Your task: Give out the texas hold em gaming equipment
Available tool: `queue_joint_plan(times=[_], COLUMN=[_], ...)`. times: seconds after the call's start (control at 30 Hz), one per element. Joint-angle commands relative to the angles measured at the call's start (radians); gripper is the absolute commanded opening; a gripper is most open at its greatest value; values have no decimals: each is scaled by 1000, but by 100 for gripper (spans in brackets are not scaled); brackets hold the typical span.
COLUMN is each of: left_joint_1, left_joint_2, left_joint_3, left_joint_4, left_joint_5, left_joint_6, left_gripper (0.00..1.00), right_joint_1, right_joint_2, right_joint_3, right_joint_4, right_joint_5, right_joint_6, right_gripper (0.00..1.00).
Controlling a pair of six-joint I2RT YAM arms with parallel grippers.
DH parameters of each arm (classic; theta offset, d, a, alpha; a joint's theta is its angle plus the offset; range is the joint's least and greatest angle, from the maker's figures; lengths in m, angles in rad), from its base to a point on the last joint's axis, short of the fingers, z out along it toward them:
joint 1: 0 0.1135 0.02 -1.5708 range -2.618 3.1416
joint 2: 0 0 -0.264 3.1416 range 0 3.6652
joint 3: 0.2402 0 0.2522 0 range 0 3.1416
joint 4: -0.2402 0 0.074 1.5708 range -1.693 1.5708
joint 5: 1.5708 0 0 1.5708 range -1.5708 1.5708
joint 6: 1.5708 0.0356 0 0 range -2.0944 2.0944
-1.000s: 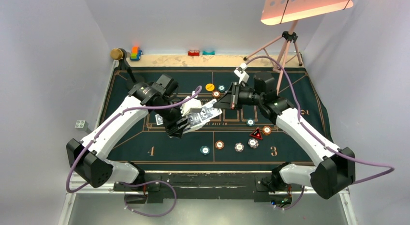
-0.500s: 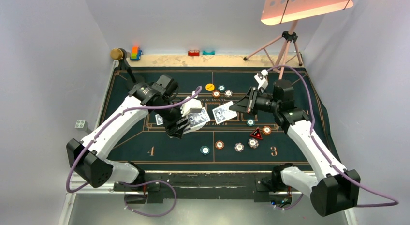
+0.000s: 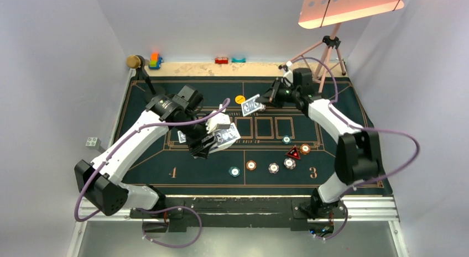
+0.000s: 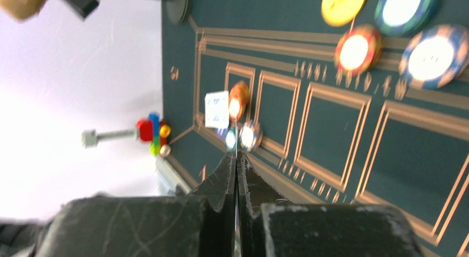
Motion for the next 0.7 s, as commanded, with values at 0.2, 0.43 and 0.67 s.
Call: queue_joint_plan(times=[0.2,0.43,0.67], left_joint_1=[-1,-1,-1], left_joint_2=[-29,-24,-25], left_joint_3=[30,32,24], left_joint_4=[7,10,4], left_joint_5=[46,51,44], left_joint_6=[-16,-17,-14], left_gripper=[0,0,0], right_joint_1=[-5,-3,0], right_joint_2=[508,702,778], right_joint_3=[525,695,785], right_joint_4=[11,-53,-141], right_joint_5=[235,307,358], right_joint_6=[-48,-19,-43], right_gripper=[0,0,9])
